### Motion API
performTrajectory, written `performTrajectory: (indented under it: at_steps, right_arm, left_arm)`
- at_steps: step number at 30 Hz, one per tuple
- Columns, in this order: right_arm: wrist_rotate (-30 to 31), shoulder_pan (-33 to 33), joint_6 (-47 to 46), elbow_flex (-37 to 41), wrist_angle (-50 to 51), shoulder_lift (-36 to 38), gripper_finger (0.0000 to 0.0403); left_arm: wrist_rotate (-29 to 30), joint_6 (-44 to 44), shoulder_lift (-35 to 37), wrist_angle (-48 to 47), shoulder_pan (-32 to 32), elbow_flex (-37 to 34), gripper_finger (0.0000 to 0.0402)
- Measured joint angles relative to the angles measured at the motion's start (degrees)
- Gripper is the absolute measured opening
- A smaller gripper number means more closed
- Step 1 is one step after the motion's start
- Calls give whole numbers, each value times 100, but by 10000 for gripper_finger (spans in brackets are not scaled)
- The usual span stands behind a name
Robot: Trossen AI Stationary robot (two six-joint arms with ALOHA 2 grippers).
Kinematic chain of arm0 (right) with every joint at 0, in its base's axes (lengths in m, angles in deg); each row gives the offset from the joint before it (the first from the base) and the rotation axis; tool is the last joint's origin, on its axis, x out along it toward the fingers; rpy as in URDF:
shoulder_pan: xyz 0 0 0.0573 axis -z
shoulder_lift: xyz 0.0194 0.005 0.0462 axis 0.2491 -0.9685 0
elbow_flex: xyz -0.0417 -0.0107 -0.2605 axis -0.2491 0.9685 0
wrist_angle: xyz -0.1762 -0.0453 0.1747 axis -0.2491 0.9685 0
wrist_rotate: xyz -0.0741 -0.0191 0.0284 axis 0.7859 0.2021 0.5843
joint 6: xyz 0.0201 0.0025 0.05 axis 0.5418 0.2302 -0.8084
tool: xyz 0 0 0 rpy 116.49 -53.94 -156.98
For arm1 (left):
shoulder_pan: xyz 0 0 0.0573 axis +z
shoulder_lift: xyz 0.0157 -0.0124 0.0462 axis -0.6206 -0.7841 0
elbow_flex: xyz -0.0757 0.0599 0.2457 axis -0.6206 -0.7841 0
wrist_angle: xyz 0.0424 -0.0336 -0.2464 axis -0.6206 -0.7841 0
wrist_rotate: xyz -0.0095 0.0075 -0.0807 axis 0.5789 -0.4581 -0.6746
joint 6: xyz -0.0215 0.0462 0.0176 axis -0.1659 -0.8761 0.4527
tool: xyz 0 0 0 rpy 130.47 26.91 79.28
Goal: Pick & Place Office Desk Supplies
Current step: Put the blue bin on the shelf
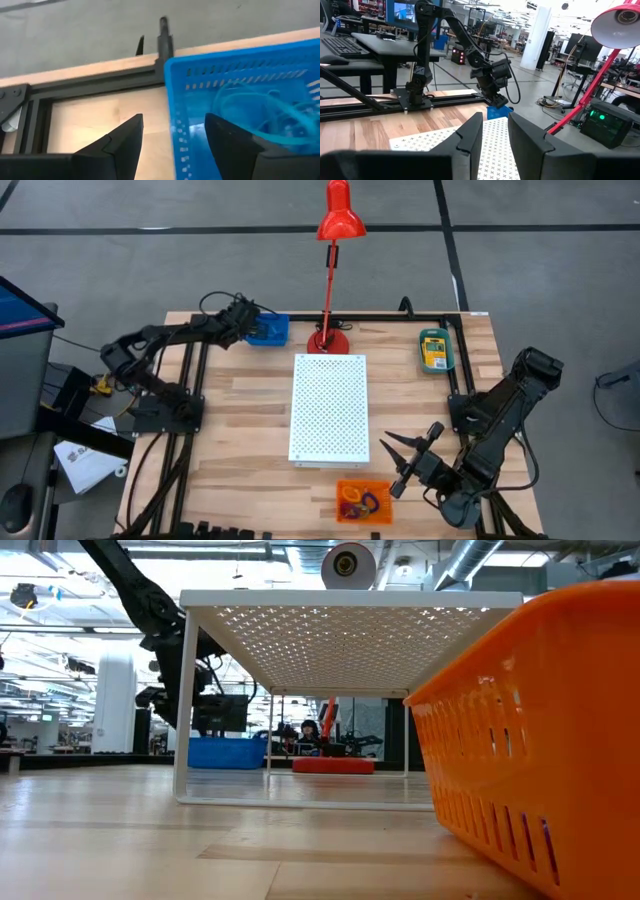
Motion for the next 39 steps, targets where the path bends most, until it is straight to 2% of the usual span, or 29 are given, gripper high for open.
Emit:
performTrajectory:
  at_steps: [8,14,18,23,25,33,39]
  right_arm:
    - [0,-9,2,0,47,0,89]
    - [0,-9,2,0,46,0,89]
    - [-2,-9,2,0,46,0,89]
    - [0,-9,2,0,44,0,89]
    - [0,-9,2,0,50,0,89]
    - [0,-9,2,0,59,0,89]
    - [0,-9,5,0,63,0,89]
  left_arm:
    - [-257,27,-296,98,192,0,204]
    - [-875,53,-533,427,275,0,173]
    - [-930,53,-598,399,370,0,128]
    - [-929,23,-598,440,388,0,33]
    - [-935,20,-595,513,388,0,11]
    - [-933,24,-508,541,365,2,1]
    - [-933,151,-80,307,338,-1,1]
